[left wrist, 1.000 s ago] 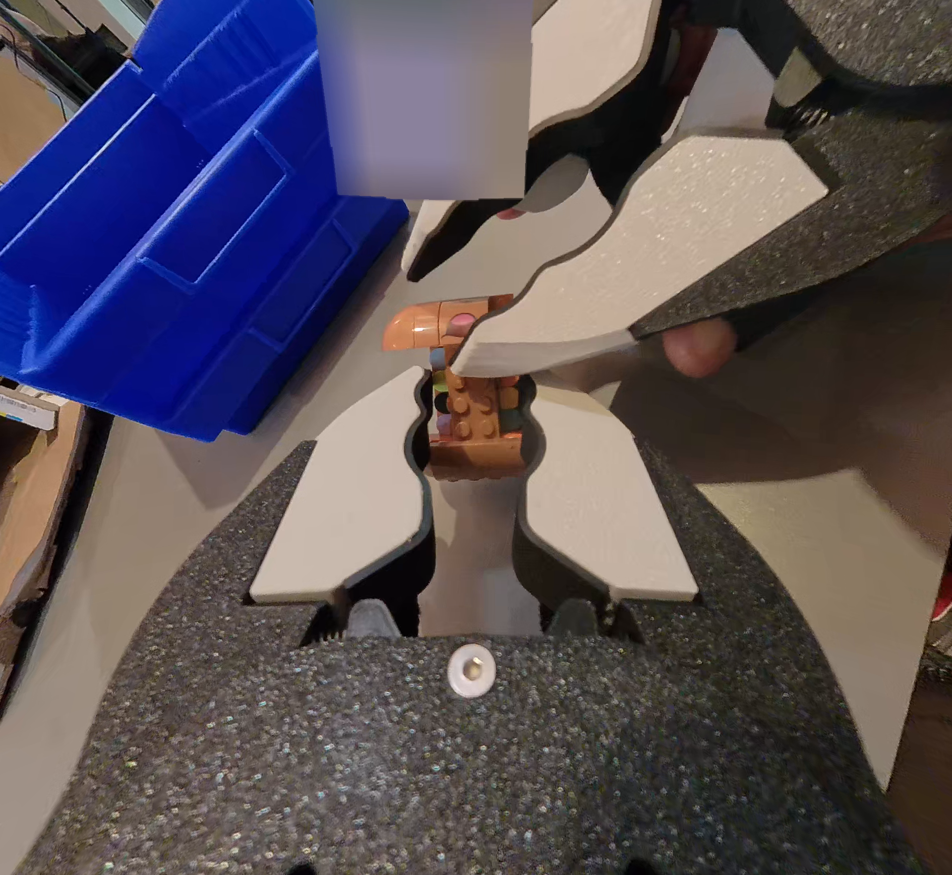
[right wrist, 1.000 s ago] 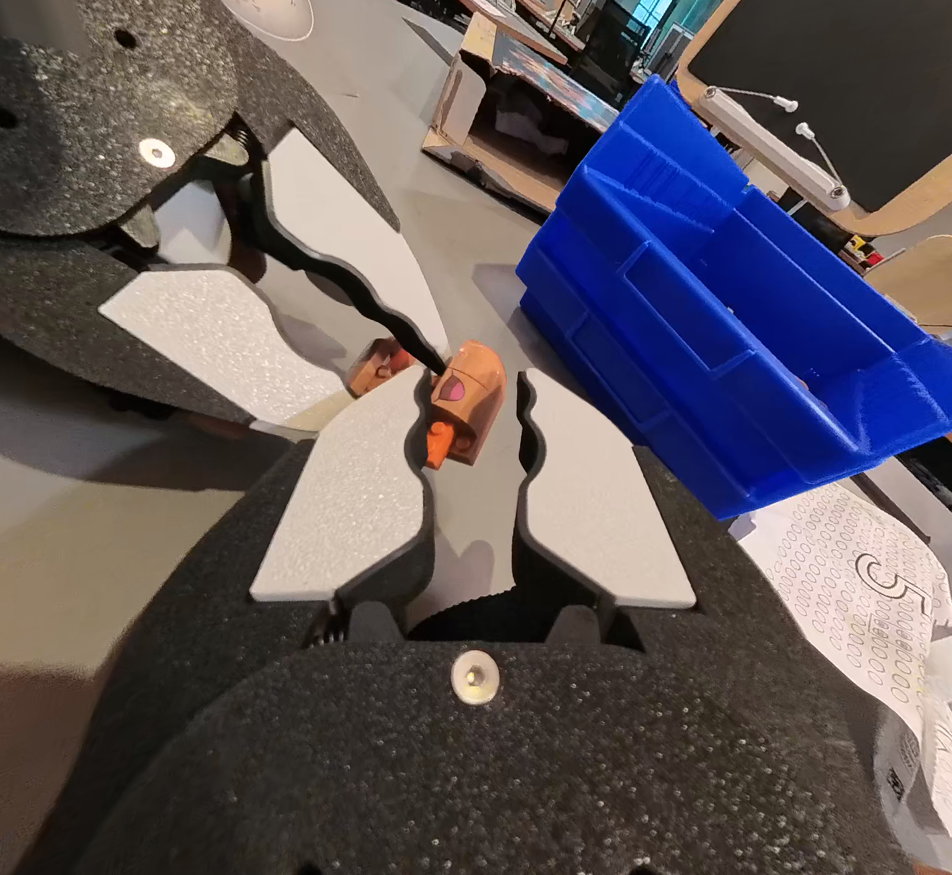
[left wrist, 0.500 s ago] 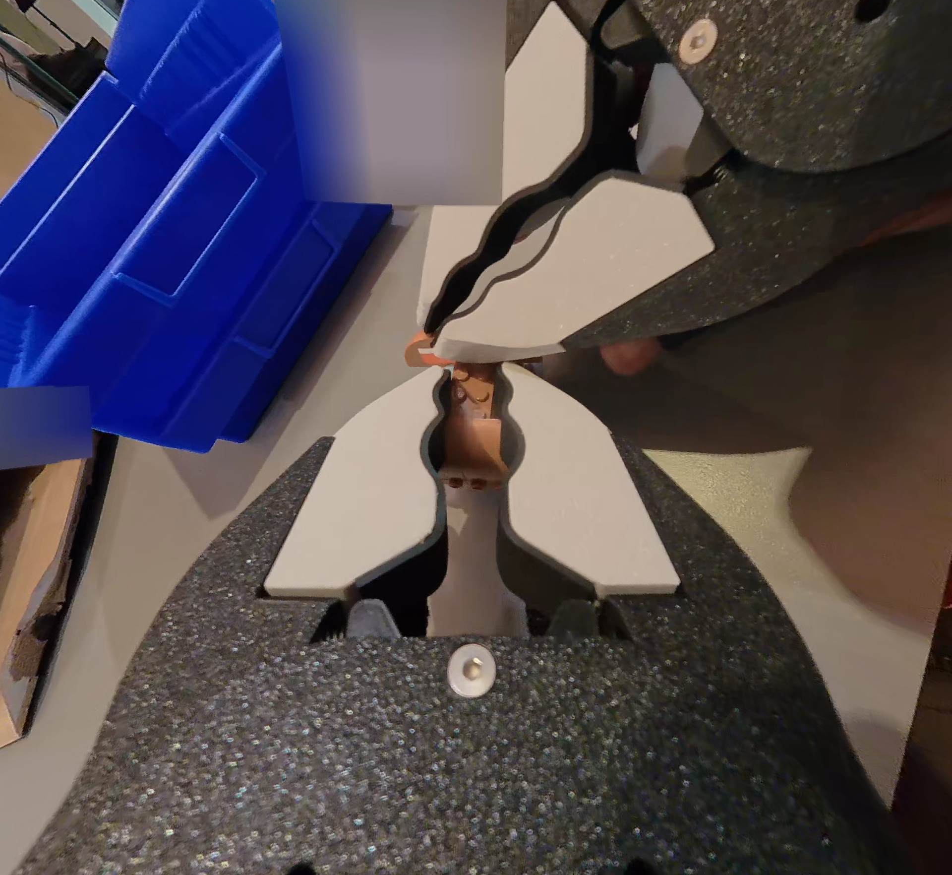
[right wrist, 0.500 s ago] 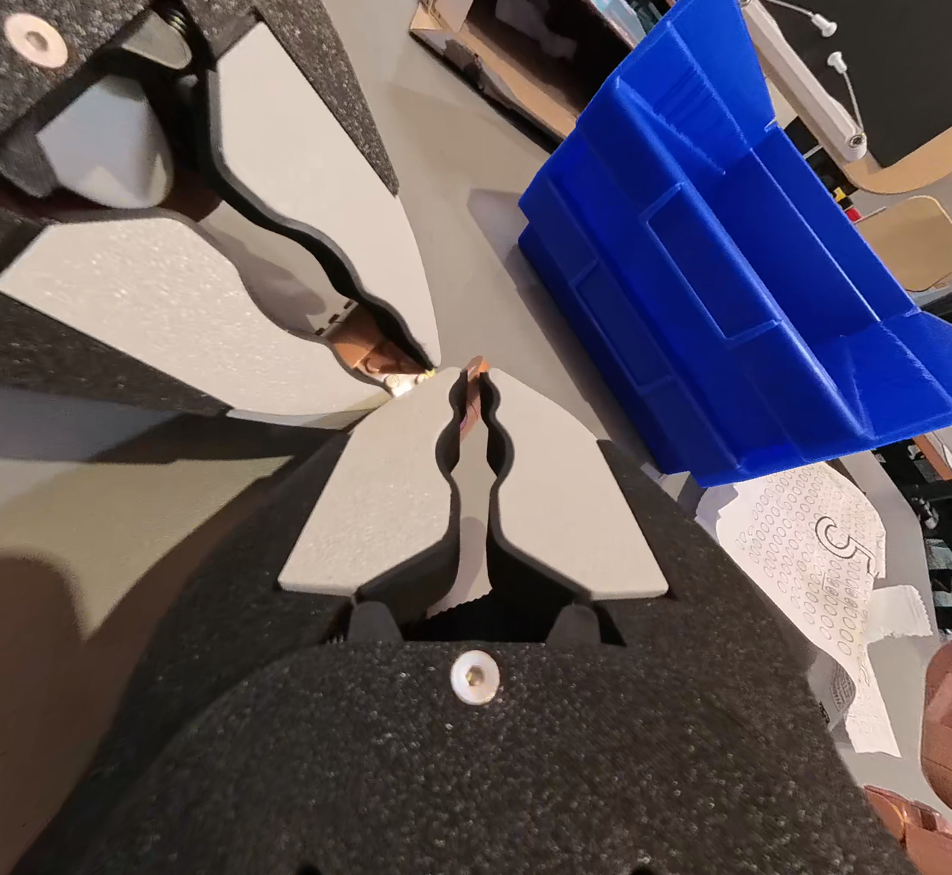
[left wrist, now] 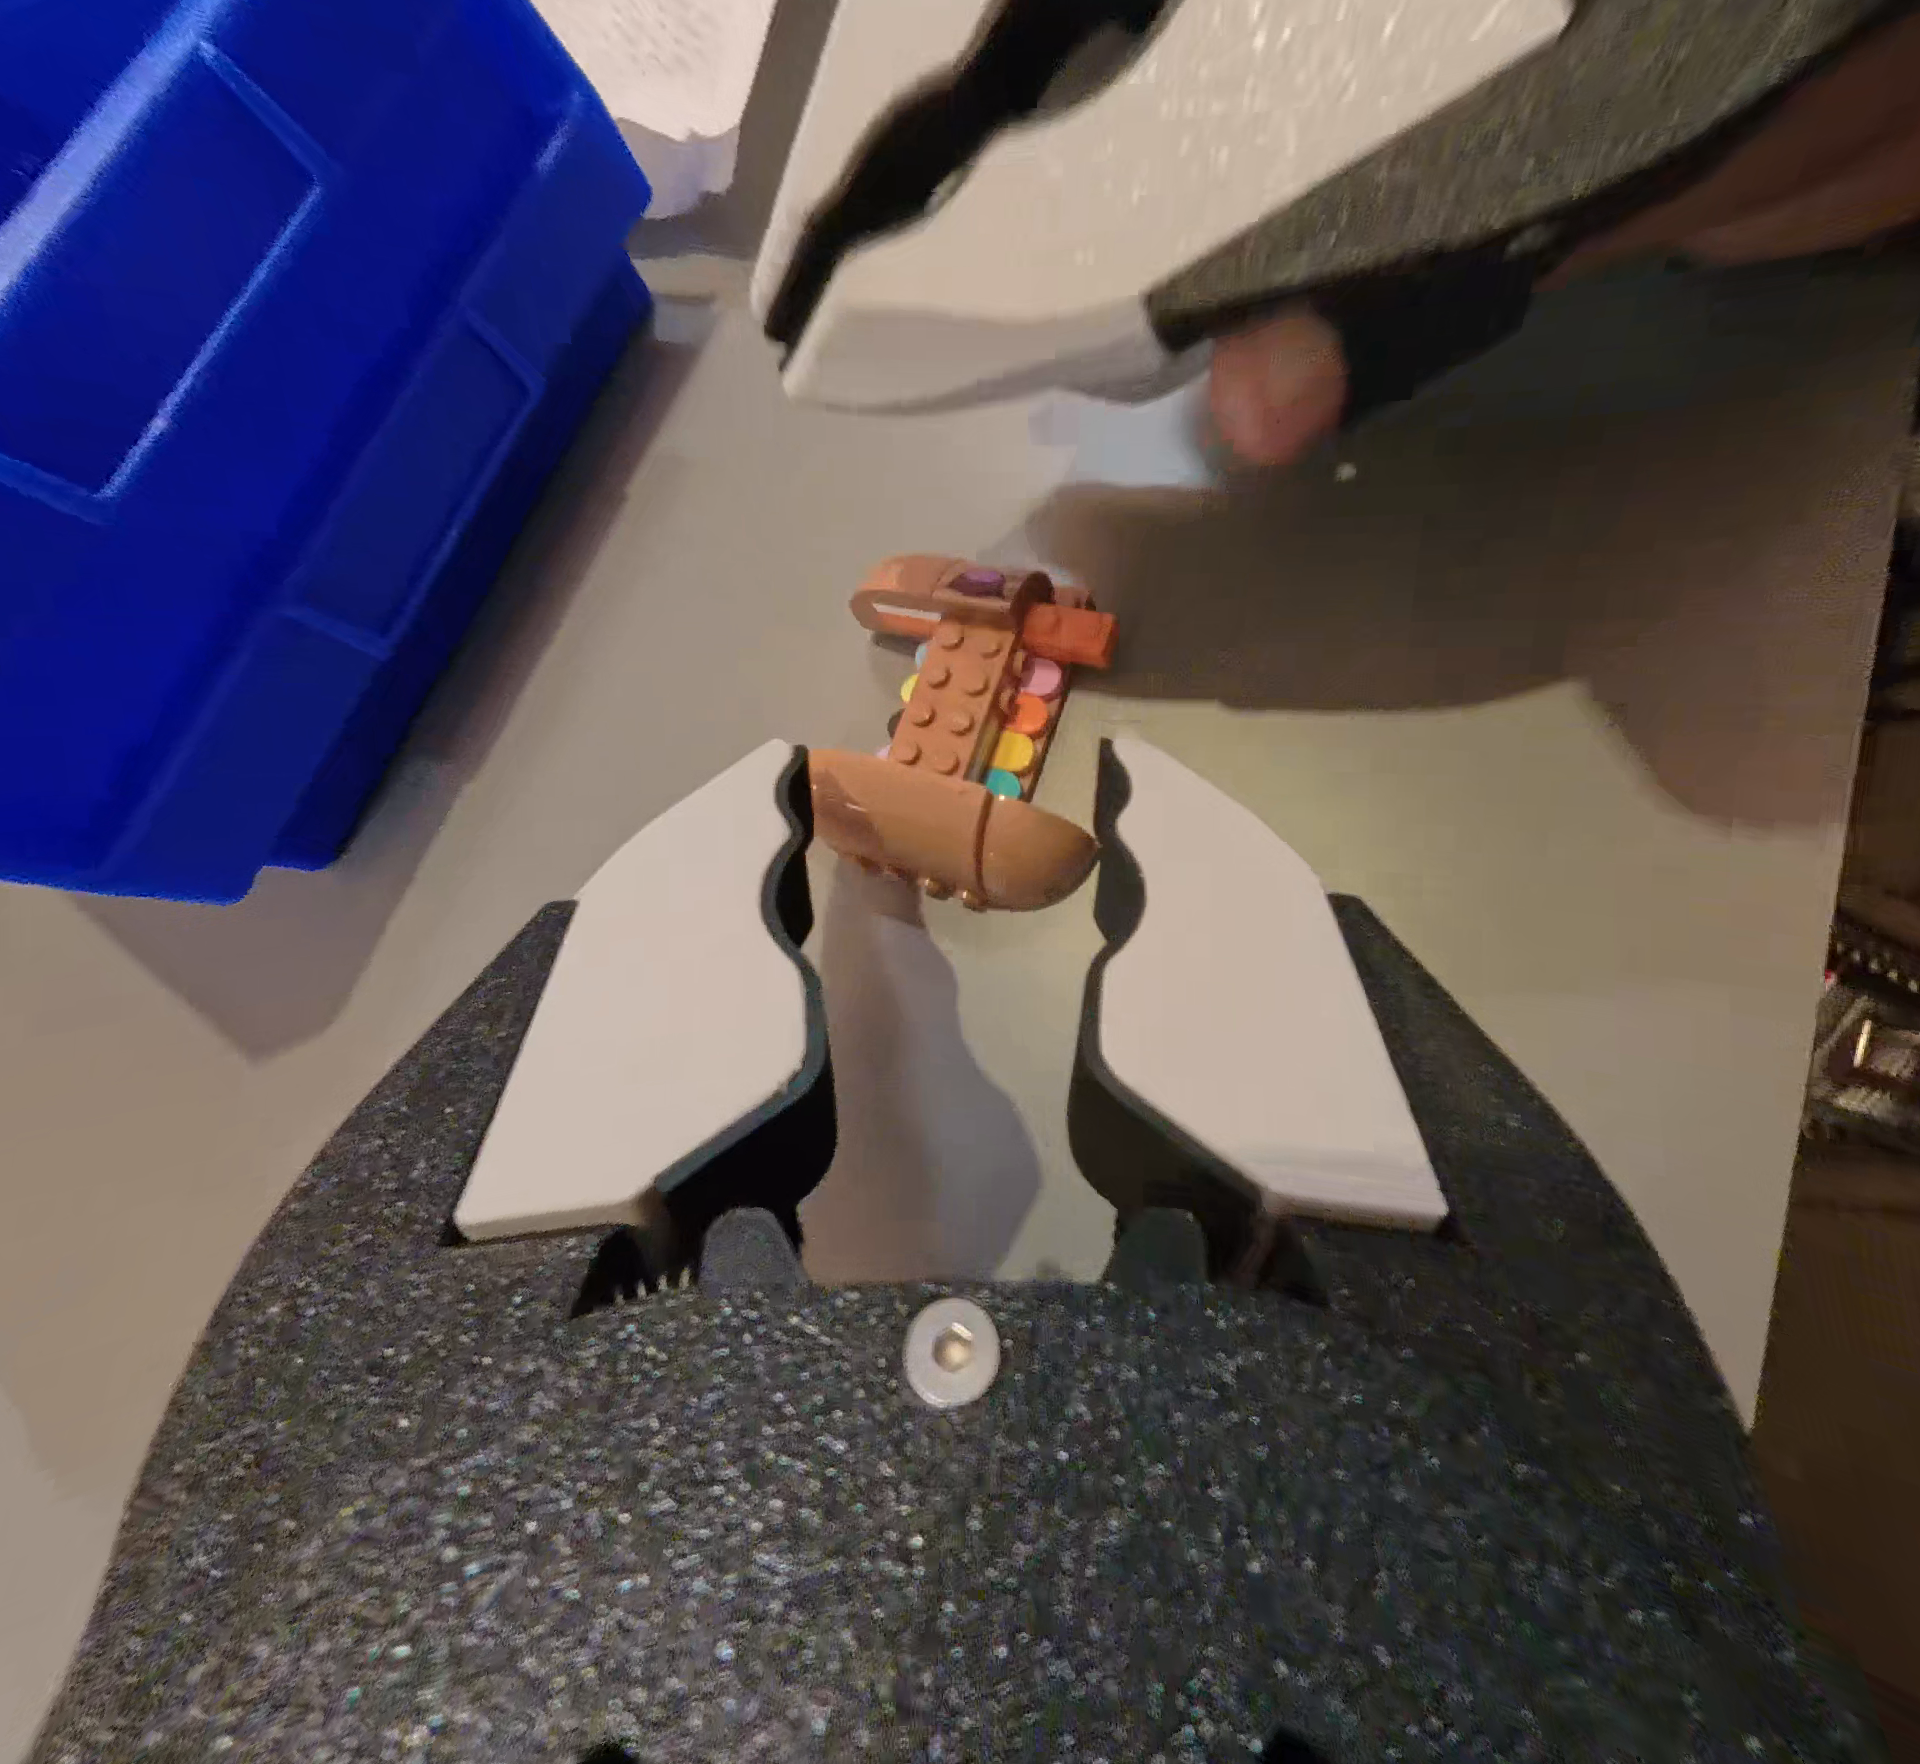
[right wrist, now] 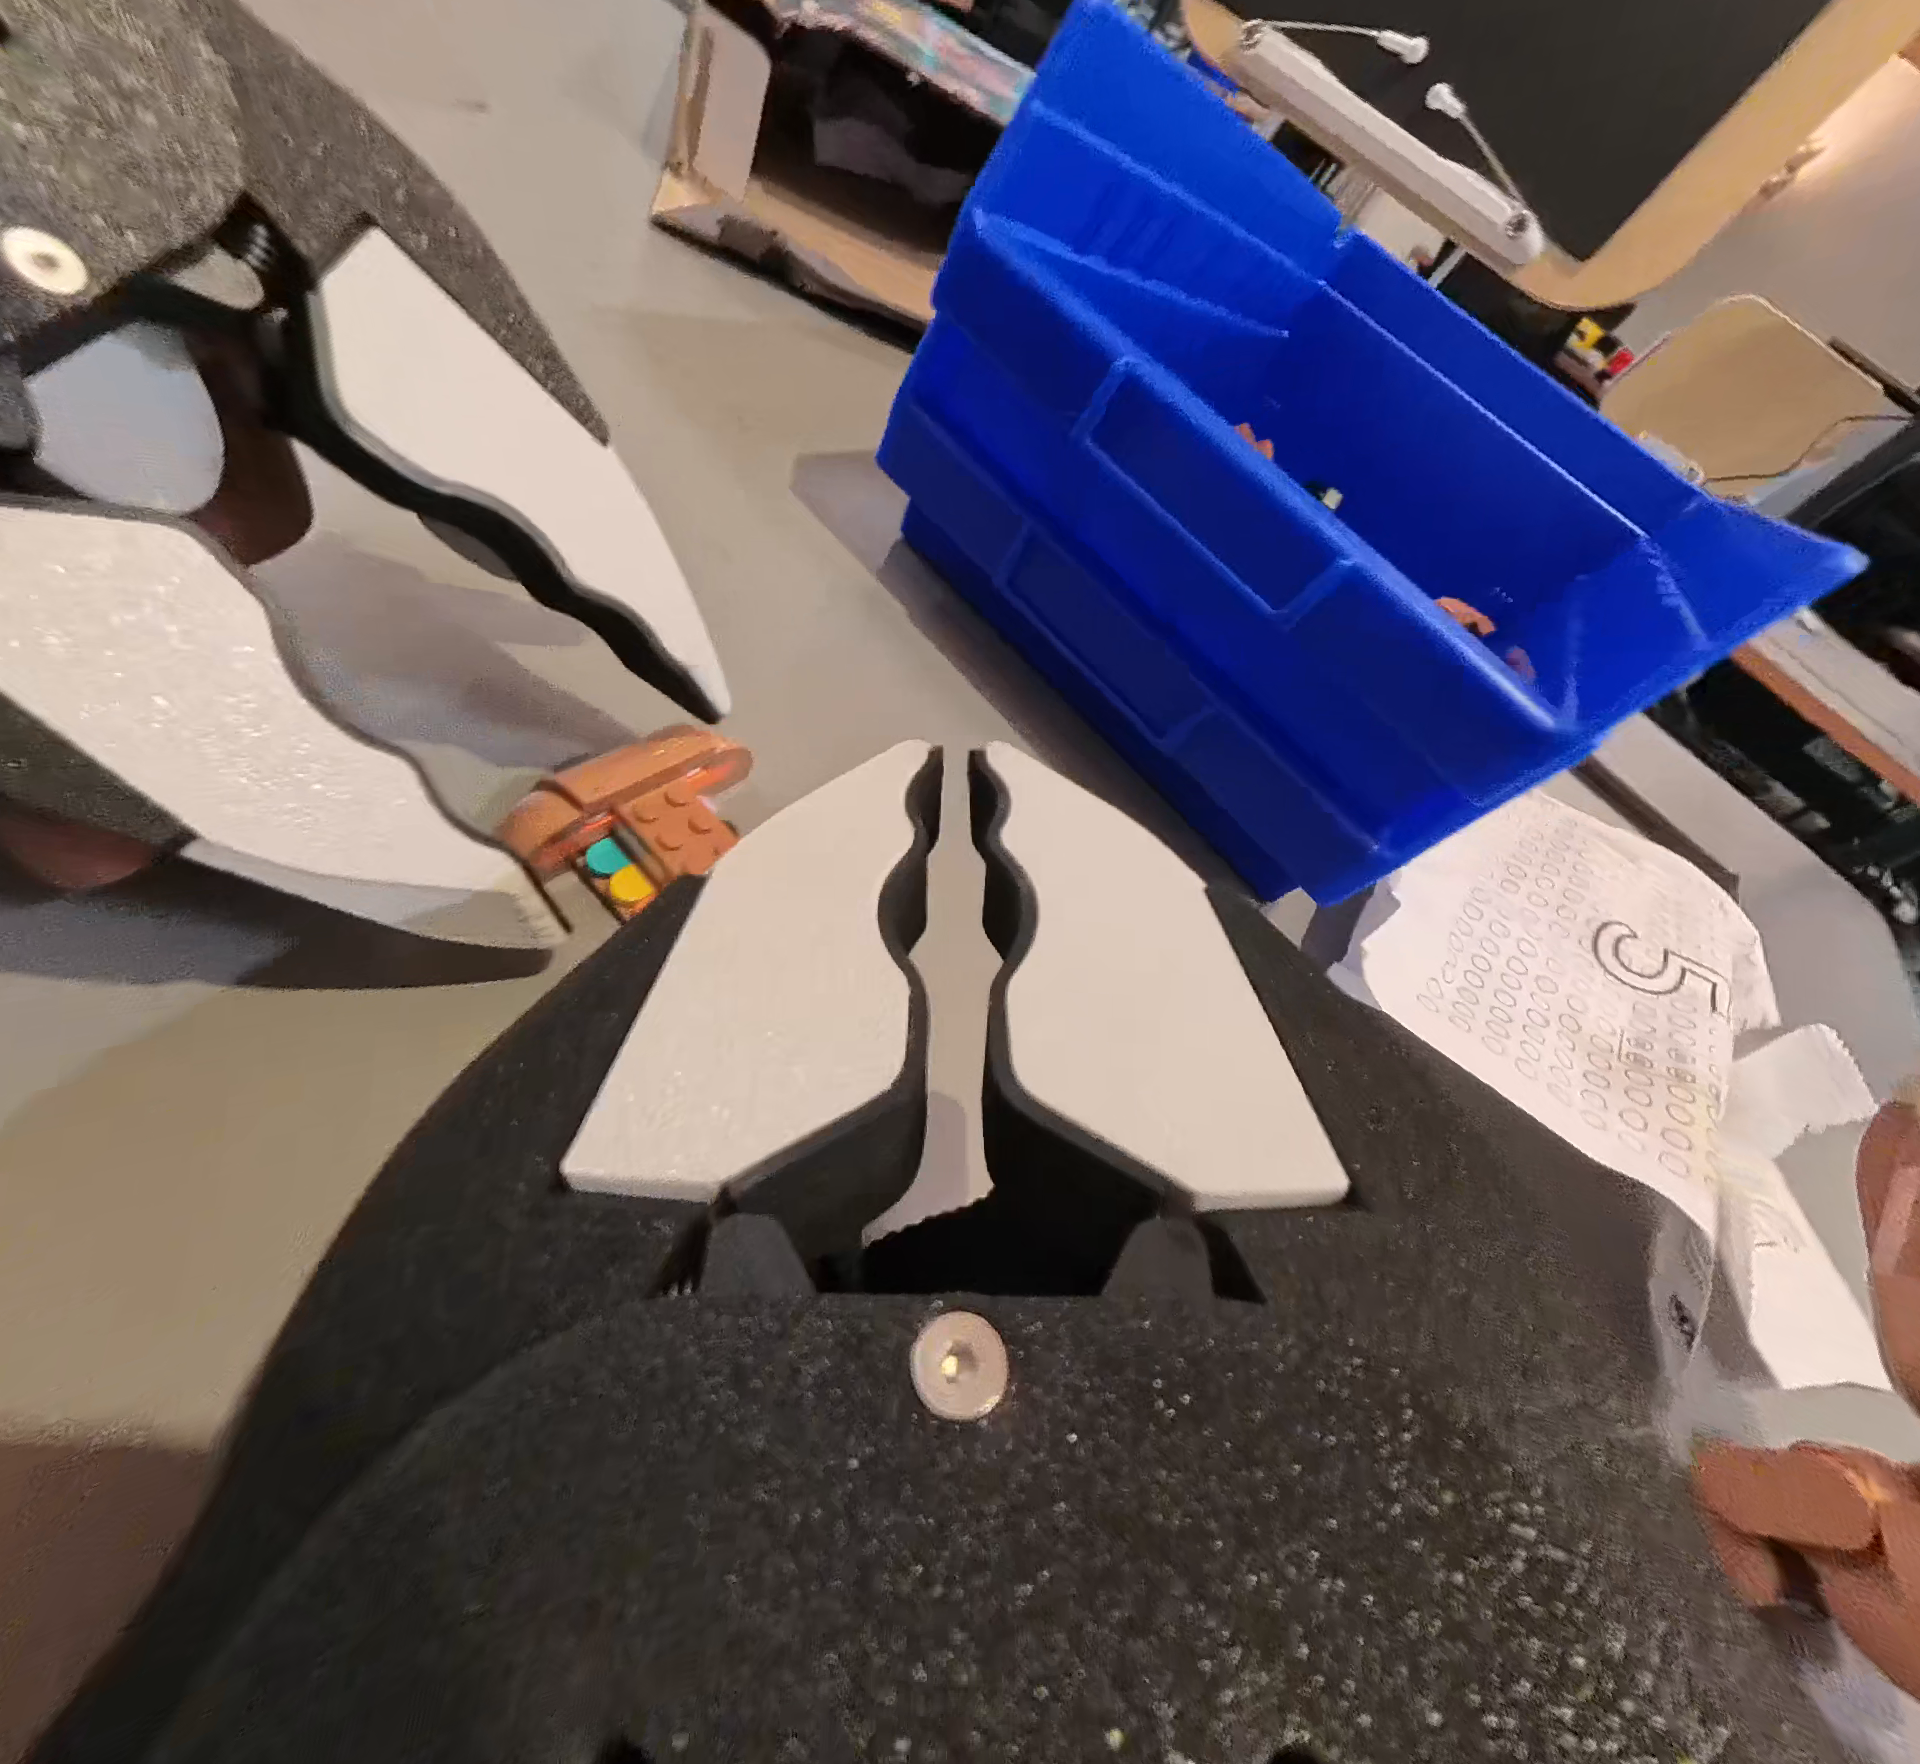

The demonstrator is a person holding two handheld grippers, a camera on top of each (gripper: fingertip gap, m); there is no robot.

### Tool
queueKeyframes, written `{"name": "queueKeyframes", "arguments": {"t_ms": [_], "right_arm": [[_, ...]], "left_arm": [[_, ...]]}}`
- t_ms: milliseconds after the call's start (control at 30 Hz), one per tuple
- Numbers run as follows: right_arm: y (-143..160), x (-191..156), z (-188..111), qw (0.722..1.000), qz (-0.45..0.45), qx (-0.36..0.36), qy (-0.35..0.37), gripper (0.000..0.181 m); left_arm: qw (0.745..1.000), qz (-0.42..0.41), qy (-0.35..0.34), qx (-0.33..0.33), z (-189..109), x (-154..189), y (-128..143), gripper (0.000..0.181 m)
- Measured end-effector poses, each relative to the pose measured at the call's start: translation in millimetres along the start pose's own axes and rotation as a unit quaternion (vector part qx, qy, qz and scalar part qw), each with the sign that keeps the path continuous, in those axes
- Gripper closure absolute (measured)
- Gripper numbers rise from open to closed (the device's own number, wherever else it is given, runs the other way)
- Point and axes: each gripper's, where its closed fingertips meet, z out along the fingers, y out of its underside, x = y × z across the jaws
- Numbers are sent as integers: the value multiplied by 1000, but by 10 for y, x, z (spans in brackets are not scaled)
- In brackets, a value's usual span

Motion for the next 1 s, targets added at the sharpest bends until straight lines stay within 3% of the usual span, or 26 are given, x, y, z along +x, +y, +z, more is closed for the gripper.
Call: {"name": "queueKeyframes", "arguments": {"t_ms": [200, 367, 500, 567, 700, 900, 1000], "right_arm": [[-10, 72, -23, 1000, 29, 9, 1, 176], [-3, 65, -19, 1000, 24, 7, 2, 176], [-6, 89, -31, 999, 33, 10, 4, 176], [-1, 98, -34, 999, 35, 9, 4, 175], [21, 146, -55, 998, 63, 6, 3, 169], [44, 73, -94, 993, 114, -4, -41, 158], [35, -59, -115, 989, 128, -12, -75, 157]], "left_arm": [[995, -20, 88, -45, 75, 10, 97, 111], [988, -48, 138, -47, 130, 53, 90, 116], [990, -35, 127, -41, 106, 67, 89, 118], [995, 3, 100, -25, 75, 61, 50, 120], [992, 119, -33, -24, -5, -89, -5, 129], [948, 263, -178, -33, -70, -120, -91, 130], [927, 292, -232, -41, -88, -139, -112, 130]]}}
